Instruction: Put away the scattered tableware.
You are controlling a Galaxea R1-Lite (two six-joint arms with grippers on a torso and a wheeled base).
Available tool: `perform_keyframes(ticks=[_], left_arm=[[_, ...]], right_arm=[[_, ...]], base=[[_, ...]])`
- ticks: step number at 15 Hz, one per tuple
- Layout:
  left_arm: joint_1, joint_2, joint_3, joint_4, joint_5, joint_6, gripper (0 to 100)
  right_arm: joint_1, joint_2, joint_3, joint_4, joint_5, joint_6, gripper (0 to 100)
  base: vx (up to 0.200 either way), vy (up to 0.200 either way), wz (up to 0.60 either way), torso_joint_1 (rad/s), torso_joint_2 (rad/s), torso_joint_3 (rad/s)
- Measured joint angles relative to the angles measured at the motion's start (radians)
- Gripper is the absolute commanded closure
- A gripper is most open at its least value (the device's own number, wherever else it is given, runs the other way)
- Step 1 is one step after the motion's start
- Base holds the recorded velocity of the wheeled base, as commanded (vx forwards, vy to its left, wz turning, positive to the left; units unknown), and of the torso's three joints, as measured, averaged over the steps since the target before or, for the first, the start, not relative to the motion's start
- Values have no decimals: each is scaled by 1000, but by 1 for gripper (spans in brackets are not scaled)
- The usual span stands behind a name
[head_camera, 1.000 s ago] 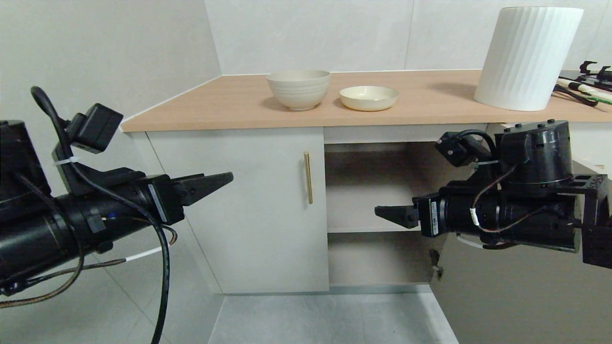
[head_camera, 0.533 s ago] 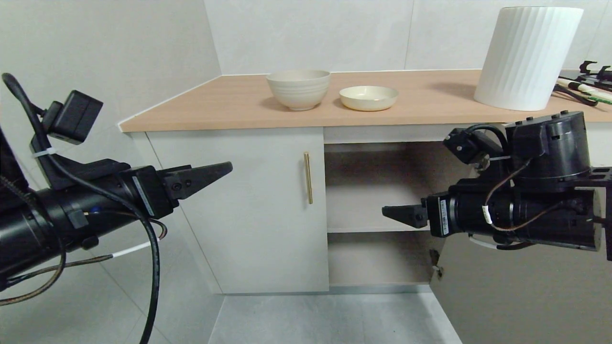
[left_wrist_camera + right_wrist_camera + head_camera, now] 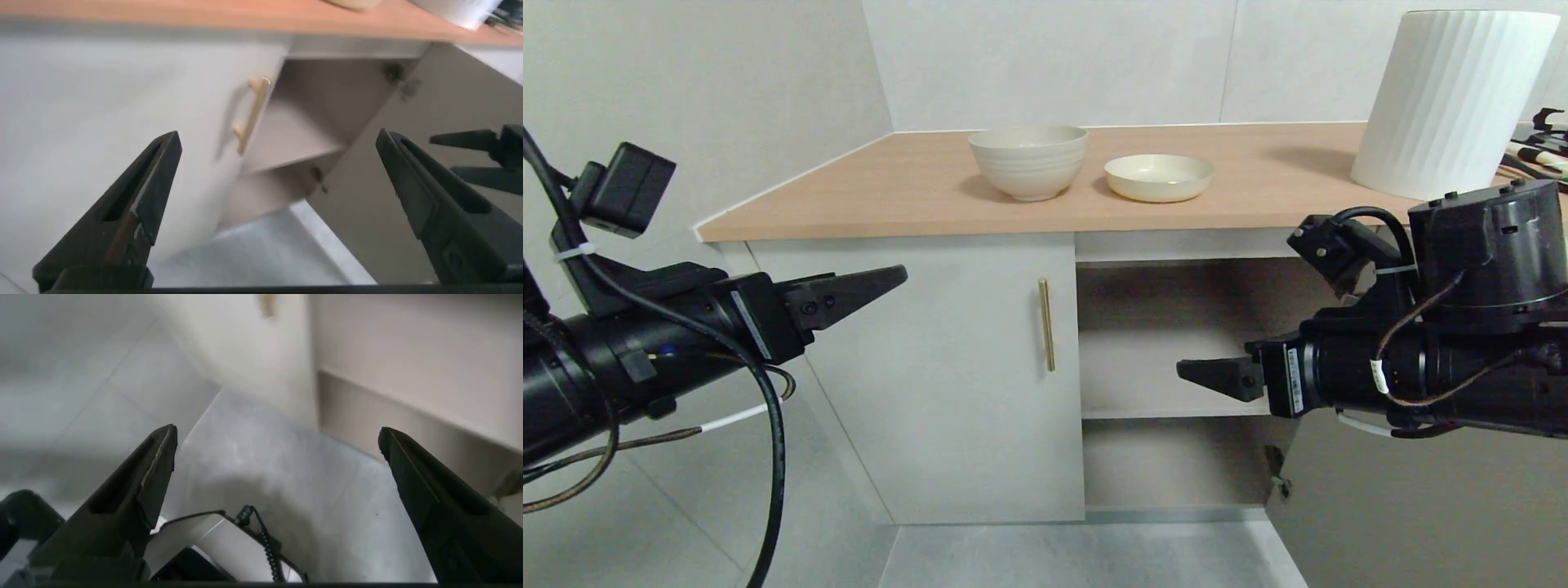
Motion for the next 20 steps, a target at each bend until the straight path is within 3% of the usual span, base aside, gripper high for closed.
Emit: perform_keyframes(ticks=[3,15,20], left_arm=[[1,1,0,0,0,0,0],[1,-5,5,0,-3,-1,0],[-3,10,9,1,-8,-1,0]], right_arm=[[2,-7,3,0,1,0,0],[2,-48,69,-18,16,-59,0],[0,-49,74,-31,12,-58,0]], base=[[200,0,0,2,4,-2],[0,0,0,0,0,0],[0,0,0,78,-245,-241]])
